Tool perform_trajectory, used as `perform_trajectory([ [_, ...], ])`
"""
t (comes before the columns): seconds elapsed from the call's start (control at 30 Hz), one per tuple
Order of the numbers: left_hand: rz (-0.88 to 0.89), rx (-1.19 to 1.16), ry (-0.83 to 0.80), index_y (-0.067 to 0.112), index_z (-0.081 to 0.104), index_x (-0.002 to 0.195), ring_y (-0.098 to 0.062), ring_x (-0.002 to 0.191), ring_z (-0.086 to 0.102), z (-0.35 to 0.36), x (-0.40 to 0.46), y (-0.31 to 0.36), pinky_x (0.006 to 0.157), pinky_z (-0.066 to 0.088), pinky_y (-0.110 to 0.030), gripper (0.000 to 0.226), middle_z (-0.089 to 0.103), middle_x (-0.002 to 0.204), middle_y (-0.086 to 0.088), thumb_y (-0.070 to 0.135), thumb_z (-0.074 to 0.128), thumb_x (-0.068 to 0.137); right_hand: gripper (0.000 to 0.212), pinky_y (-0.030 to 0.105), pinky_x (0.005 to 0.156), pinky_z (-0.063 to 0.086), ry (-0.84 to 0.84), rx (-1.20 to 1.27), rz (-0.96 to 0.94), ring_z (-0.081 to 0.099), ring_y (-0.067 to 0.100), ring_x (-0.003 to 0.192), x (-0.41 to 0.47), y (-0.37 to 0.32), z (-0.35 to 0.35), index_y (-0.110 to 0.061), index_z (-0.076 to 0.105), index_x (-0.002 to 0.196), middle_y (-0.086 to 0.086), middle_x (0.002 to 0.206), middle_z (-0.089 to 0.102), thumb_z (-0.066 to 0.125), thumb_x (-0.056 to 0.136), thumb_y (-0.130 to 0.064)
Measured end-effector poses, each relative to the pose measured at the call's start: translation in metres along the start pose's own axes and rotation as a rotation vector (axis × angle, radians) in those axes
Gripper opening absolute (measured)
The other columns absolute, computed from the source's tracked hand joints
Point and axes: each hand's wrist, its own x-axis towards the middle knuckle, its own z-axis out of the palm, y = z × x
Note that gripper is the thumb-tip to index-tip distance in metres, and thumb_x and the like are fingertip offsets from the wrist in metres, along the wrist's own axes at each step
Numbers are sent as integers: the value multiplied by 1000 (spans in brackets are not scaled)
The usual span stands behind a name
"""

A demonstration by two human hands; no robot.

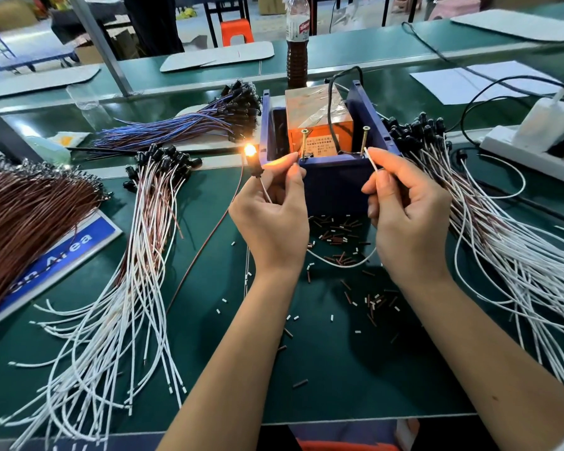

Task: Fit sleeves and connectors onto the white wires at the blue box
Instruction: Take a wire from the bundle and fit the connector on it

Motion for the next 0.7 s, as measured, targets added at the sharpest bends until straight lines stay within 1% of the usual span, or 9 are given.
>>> perform_trajectory([
  [0.17,-16,-9,-10,2,79,103,-12,86,74,0,1,1,84,57,-23,13,79,91,-4,1,71,93,31,21,59,46,-11,5,13,55,9,64,0,0,0,-13,70,133,-5,84,64,50,109,-8],
  [0.23,-16,-8,-11,2,79,103,-12,89,75,0,1,1,86,58,-24,13,79,92,-5,1,71,93,31,20,59,46,-14,3,16,54,9,64,0,0,0,-13,70,133,-4,84,65,50,110,-8],
  [0.43,-23,-10,-20,3,79,104,-15,86,75,-1,1,3,82,55,-19,14,79,92,-5,1,71,93,32,21,59,47,-16,-1,23,55,10,65,0,-2,0,-15,70,133,-3,85,65,50,110,-8],
  [0.7,-5,10,-18,3,80,103,-11,81,72,-1,0,2,78,48,-10,14,78,89,-4,0,72,92,32,21,60,47,-14,-13,34,55,11,65,0,-4,0,-15,70,133,-2,85,65,50,110,-7],
])
